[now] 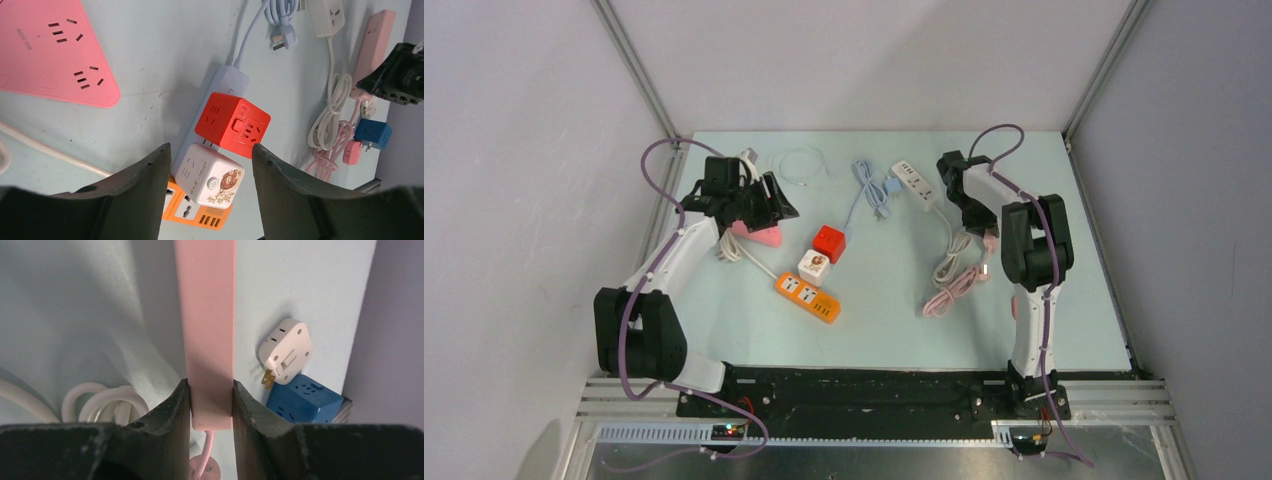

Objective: Insert the plug
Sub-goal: Adjust the socket at the center of the board.

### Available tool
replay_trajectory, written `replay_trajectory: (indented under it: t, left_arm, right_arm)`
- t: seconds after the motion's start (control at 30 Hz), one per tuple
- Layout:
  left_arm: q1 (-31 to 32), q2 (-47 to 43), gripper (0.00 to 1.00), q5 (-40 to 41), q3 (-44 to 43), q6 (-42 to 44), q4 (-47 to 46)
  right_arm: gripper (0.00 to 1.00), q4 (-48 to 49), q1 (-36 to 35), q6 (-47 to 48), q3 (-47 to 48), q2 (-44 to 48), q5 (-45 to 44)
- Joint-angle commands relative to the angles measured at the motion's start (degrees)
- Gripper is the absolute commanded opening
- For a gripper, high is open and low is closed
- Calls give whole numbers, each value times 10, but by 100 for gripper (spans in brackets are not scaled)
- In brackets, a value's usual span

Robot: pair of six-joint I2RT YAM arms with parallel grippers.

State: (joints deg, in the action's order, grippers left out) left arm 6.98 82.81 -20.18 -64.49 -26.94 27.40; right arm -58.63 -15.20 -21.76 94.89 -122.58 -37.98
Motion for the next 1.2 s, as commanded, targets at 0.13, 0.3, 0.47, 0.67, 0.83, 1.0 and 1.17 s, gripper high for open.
replay_trajectory:
  t: [0.13,0.3,0.47,0.67,0.83,1.0,1.17]
  left_arm:
    - [-3,-27,65,-34,2,8,-13]
    - [5,-30,65,-95,-3,36,-13]
    - [84,-51,71,-131,-10,96,-14]
    - [219,-23,81,-99,-40,186,-29]
    - [322,37,85,-32,-58,213,-95]
    - [402,101,86,15,-42,211,-214]
    - [464,135,89,66,-21,198,-314]
  right_arm:
    - [0,-25,14,33,-44,27,-73]
    - [0,-33,36,45,-35,49,-104]
    - [0,-27,40,48,-1,35,-80]
    - [0,-30,29,19,24,-4,-37]
    - [0,-31,39,-1,25,-15,9]
    - [0,-44,43,-13,35,-31,54]
    - [0,-40,52,-26,19,-28,85]
